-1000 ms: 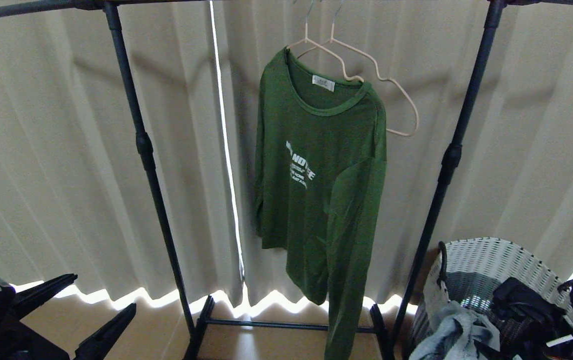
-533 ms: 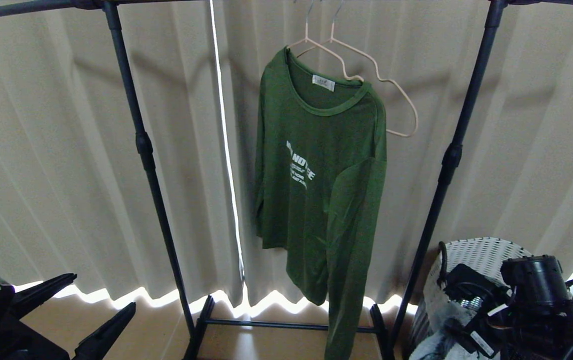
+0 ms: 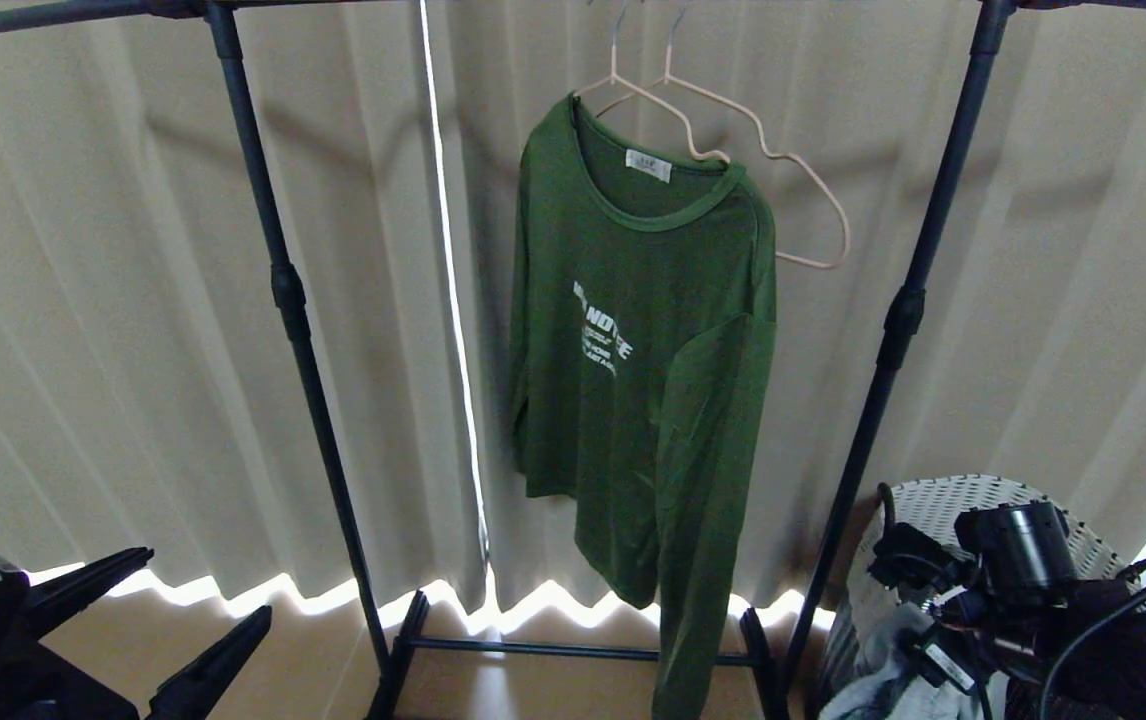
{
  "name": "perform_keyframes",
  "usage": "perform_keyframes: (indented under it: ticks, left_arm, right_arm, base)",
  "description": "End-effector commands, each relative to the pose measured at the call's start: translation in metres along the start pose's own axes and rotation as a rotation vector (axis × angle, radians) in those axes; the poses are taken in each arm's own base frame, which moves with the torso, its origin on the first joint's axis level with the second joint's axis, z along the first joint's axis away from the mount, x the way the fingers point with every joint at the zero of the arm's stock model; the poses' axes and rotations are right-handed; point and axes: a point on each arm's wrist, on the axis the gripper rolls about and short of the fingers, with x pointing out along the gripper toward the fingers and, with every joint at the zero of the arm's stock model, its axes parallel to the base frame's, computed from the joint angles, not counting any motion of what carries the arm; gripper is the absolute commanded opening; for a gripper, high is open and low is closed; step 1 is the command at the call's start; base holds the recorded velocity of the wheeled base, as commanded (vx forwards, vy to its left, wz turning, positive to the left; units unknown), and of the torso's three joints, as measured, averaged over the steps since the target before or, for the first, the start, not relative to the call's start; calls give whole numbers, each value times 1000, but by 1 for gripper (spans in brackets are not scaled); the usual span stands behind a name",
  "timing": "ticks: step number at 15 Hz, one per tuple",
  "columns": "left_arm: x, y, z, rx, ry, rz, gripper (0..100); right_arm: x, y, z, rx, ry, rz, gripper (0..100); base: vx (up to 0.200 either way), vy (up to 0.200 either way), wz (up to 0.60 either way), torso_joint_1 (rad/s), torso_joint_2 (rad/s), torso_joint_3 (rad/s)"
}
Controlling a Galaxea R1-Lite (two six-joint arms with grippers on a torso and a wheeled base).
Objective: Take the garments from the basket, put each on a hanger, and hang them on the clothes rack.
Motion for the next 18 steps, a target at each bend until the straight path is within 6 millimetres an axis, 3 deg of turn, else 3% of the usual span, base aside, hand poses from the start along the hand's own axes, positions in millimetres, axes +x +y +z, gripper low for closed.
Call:
perform_keyframes:
  ticks: [1, 5, 6, 14, 16, 18]
  left_arm:
    - [0, 0, 0, 0, 1, -2, 100]
    - [1, 0, 0, 0, 3, -2, 100]
    - [1, 0, 0, 0, 3, -1, 100]
    - [0, 1, 0, -4, 3, 6, 100]
    - [-1, 1, 0, -7, -4, 13, 100]
    - [-5, 6, 2, -29, -25, 60, 100]
  right_arm:
    - [2, 1, -2, -2, 11, 3, 100]
    - [4, 1, -7, -7, 63, -43, 100]
    - [5, 2, -7, -11, 67, -40, 0]
    - [-7, 3, -17, 33, 67, -29, 0]
    - [-22, -1, -15, 121, 11, -50, 0]
    - [-54, -10, -12, 198, -110, -89, 0]
  base:
    - [0, 0, 0, 0, 0, 0]
    - [0, 0, 0, 0, 0, 0]
    - [0, 0, 0, 0, 0, 0]
    - [0, 0, 0, 0, 0, 0]
    - [0, 0, 0, 0, 0, 0]
    - [0, 0, 0, 0, 0, 0]
